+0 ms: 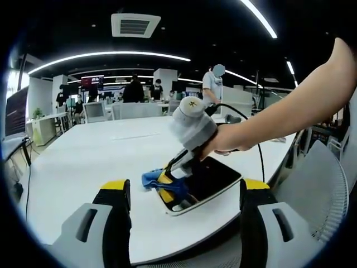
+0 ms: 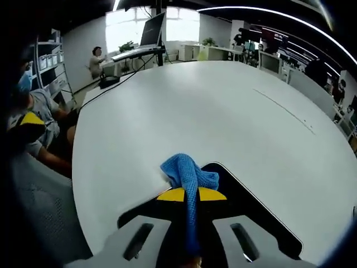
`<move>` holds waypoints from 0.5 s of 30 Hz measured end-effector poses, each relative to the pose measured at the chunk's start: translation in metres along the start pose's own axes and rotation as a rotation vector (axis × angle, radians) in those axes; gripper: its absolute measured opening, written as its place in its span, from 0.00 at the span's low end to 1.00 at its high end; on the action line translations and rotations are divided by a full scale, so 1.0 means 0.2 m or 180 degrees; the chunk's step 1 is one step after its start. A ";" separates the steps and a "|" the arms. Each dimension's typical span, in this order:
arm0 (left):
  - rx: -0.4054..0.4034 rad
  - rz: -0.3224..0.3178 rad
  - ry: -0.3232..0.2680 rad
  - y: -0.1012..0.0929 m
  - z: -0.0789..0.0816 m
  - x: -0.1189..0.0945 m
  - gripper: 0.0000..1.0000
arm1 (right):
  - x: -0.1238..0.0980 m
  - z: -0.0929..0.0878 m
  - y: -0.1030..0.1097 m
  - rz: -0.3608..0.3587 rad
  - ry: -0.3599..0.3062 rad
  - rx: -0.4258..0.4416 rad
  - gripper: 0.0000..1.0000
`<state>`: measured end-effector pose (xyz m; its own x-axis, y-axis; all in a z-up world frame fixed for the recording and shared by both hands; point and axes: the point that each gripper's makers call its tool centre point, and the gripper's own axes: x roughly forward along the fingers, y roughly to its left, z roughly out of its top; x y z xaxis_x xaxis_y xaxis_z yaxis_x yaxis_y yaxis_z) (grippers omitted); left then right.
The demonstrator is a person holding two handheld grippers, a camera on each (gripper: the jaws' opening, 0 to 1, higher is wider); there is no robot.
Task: Wipe the mirror surface with the cleaning cloth until all visible marks leave the cleaned area.
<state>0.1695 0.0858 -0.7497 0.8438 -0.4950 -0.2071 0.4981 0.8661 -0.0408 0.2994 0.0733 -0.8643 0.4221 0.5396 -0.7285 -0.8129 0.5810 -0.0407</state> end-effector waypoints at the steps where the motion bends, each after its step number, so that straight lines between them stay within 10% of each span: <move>1: 0.0000 -0.0002 -0.0001 0.00 0.00 0.00 0.78 | 0.00 0.00 0.01 0.0012 0.0015 -0.0019 0.00; 15: 0.0008 0.0003 -0.0016 0.00 0.00 0.00 0.77 | -0.02 -0.03 0.07 0.0127 0.0270 0.0009 0.00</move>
<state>0.1696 0.0858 -0.7490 0.8453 -0.4945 -0.2021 0.4977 0.8665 -0.0382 0.2851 0.0756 -0.8660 0.3537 0.5088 -0.7849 -0.8272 0.5619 -0.0085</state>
